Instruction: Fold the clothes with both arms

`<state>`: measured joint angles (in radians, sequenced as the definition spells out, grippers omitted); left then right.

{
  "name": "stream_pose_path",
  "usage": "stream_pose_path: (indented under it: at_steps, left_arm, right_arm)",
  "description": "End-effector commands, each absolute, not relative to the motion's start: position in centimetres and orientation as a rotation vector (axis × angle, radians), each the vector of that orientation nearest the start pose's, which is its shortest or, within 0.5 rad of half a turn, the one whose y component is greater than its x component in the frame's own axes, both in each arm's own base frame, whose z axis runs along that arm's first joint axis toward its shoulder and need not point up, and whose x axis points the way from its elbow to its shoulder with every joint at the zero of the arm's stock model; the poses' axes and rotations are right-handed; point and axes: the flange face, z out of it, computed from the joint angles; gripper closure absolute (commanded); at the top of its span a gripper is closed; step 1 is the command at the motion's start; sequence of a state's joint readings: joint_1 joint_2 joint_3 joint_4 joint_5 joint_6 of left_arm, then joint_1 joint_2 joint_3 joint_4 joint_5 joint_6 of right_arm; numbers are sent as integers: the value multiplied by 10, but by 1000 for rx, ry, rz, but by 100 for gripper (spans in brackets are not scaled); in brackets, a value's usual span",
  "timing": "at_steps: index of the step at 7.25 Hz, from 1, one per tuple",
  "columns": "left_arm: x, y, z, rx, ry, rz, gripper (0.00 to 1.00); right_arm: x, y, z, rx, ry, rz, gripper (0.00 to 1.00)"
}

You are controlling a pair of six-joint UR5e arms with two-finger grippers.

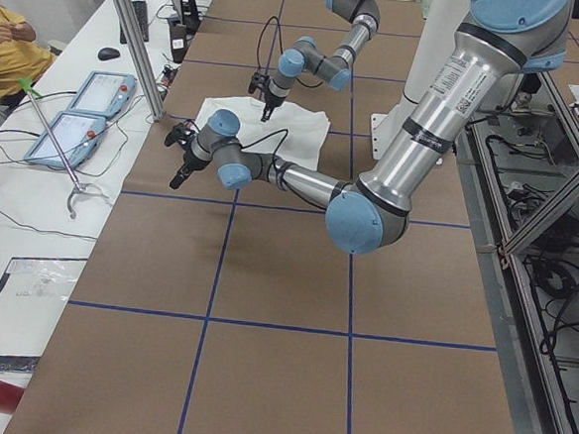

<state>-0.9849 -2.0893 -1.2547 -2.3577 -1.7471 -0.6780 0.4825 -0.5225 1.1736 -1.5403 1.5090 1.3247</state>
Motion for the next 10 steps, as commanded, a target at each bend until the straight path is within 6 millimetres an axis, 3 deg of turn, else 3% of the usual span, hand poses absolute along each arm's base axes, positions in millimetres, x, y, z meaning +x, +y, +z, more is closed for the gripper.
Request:
stream_pose_path:
  at_steps: [1, 3, 6, 7, 8, 9, 10]
  left_arm:
    - [308, -674, 423, 700, 713, 3, 0]
    - [309, -673, 423, 700, 714, 4, 0]
    - [310, -672, 423, 700, 716, 5, 0]
    - [310, -672, 422, 700, 716, 5, 0]
    - [311, -672, 422, 701, 717, 6, 0]
    - [311, -672, 420, 703, 719, 6, 0]
    - [310, -670, 416, 710, 725, 8, 0]
  right_arm:
    - [-661, -504, 150, 300, -618, 246, 100]
    - [-642, -510, 155, 286, -605, 252, 100]
    - [-563, -467, 255, 305, -582, 184, 100]
    - [-553, -462, 275, 303, -565, 185, 100]
    - [-551, -464, 280, 310, -554, 167, 100]
    - [-552, -466, 281, 322, -549, 158, 44]
    - [-551, -468, 270, 347, -564, 165, 0]
